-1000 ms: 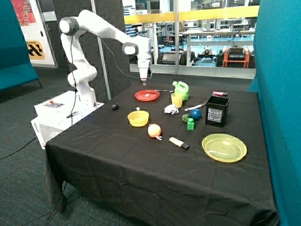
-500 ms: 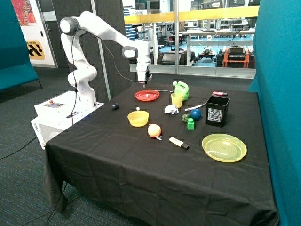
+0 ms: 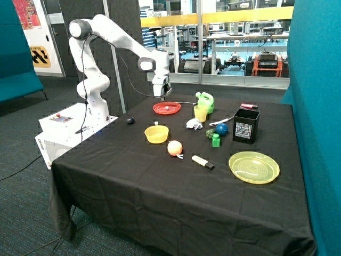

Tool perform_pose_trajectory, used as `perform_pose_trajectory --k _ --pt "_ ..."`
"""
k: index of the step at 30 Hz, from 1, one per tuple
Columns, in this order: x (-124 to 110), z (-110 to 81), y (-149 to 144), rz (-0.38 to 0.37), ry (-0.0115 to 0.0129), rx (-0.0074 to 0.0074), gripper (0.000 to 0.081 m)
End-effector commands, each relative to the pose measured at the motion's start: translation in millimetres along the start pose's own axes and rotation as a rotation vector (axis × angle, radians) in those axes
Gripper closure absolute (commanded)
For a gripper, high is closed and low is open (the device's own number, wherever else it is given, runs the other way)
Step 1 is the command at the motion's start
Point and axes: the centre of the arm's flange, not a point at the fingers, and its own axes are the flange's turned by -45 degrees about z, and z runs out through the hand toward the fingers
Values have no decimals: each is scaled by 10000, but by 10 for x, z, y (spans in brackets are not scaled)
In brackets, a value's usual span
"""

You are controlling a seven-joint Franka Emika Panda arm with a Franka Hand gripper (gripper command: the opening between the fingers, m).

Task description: Roll the dices in the bowl

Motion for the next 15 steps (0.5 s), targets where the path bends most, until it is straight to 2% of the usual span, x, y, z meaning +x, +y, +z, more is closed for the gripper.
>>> perform_pose_trajectory --k 1,10,15 --pt "-97 192 -135 636 2 8 371" --pt "-113 290 -284 847 2 8 145" --pt "-135 322 -355 667 2 8 132"
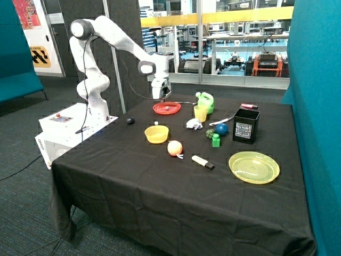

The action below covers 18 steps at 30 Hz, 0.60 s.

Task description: Roll the dices in the bowl

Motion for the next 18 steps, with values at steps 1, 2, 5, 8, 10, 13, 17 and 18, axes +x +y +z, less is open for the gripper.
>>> perform_pose_trajectory --k 1,2,5,8,10,13,17,18 --pt "-63 114 -164 11 -1 -8 136" --pt "-72 127 -178 10 -1 -8 141" --pt "-89 164 -196 83 -1 -8 151" --pt "-97 205 -207 160 -1 -8 156" --pt "-103 227 -221 174 -1 -8 169" --pt "-109 259 -247 156 -1 -8 190" --pt "-116 340 -299 227 -1 -8 236" --pt "-114 365 -311 261 -1 -8 244"
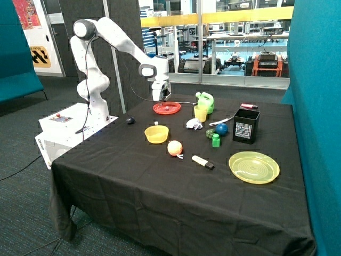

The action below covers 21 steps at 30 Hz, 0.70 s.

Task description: Roll the dices in the bowl

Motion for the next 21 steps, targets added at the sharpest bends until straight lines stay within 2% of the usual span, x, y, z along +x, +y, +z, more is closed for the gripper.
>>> perform_pose_trajectory --k 1,9,21 --pt "-21 175 -113 151 -9 -15 252" --pt "7 313 -226 165 -9 -15 284" --pt "24 409 -361 58 -9 -15 305"
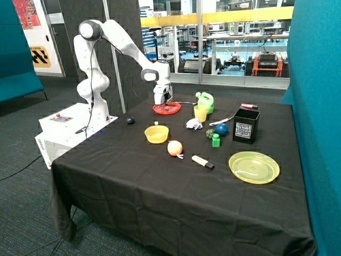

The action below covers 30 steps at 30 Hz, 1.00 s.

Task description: Roll the dices in the bowl

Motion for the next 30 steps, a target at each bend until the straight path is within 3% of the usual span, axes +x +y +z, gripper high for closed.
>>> perform_pose_trajectory --k 1,16,21,24,26,30 --pt "41 100 -123 -83 -25 -54 306" --pt "189 125 -142 -127 -25 -54 346" --pt "158 120 -73 5 -25 -54 550" --pt "138 119 -41 75 -25 -55 747" --pt "134 119 -29 92 -25 -55 793" --pt "129 116 -15 192 -24 -55 807"
